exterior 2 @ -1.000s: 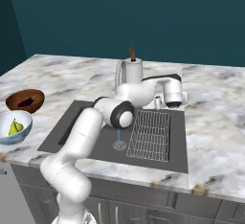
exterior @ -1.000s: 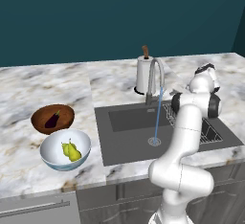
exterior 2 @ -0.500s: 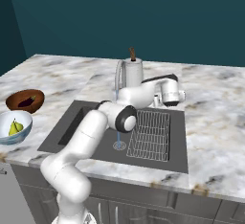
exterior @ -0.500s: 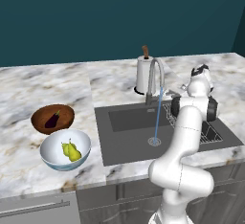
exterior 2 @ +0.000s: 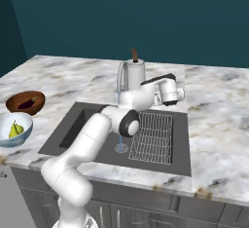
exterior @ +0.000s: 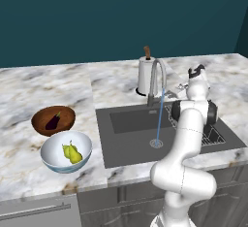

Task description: Pick the pears from the sink and place them in one bowl. Place the eggplant in the other bowl. Then turn off the sink faucet.

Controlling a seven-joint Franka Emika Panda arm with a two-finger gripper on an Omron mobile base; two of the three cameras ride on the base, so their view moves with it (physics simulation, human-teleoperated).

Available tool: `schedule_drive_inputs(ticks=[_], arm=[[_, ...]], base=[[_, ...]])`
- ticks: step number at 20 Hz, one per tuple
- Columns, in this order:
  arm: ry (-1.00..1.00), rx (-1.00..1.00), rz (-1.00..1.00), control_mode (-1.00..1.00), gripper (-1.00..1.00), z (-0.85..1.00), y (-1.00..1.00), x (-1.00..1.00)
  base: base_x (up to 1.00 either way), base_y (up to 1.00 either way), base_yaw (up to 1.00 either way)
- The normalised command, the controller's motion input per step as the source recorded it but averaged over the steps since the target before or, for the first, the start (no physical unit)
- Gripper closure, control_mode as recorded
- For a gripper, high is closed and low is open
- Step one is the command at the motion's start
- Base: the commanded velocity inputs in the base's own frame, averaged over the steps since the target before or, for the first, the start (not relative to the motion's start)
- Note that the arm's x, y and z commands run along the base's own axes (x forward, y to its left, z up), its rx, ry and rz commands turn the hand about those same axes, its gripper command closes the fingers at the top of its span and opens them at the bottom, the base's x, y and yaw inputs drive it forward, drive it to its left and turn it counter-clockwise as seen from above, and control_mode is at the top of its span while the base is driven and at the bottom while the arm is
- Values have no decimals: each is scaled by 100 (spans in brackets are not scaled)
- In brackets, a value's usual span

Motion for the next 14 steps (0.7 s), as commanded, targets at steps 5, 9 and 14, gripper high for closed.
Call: schedule_drive_inputs(ticks=[5, 9, 14], arm=[[11, -4, -7, -100, -100, -28, -24, 4], [10, -3, -8, -100, -100, -17, -25, 11], [3, 0, -1, -100, -100, -3, -2, 54]], base=[[0, 0, 0], [0, 0, 0], [0, 0, 0]])
